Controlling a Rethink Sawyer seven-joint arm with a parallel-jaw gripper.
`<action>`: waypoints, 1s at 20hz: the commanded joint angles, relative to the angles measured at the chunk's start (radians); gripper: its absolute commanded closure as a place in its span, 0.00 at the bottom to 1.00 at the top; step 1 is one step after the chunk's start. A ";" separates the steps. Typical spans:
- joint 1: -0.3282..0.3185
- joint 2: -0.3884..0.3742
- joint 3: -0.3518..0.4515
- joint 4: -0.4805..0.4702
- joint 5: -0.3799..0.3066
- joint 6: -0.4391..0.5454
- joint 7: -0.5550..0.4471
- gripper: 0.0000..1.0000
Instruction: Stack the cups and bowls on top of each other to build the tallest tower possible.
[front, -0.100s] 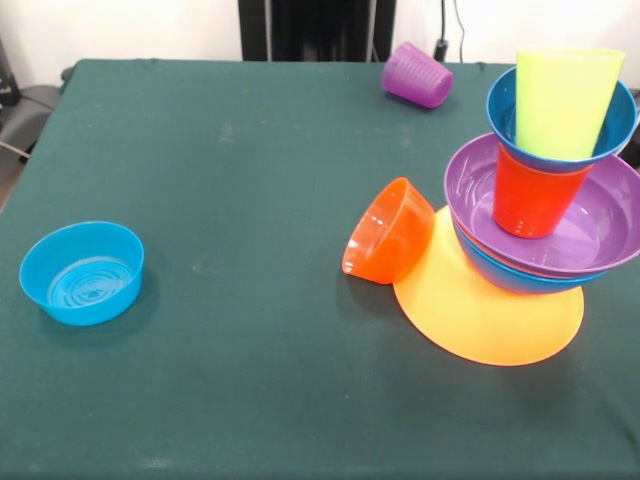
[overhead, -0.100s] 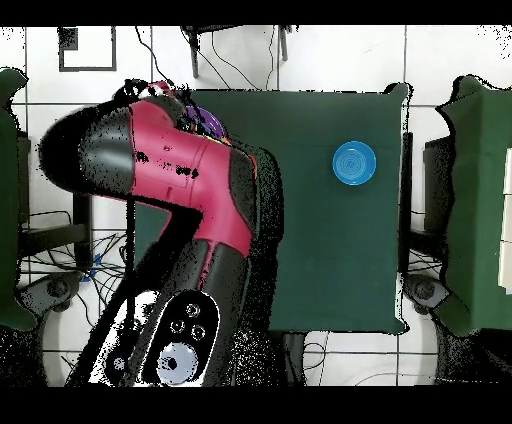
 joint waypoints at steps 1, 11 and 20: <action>-0.044 0.037 0.110 0.116 -0.091 -0.047 -0.014 0.00; -0.062 0.062 0.126 0.141 -0.143 -0.106 -0.022 0.00; -0.066 0.080 0.107 0.127 -0.217 -0.178 -0.003 0.00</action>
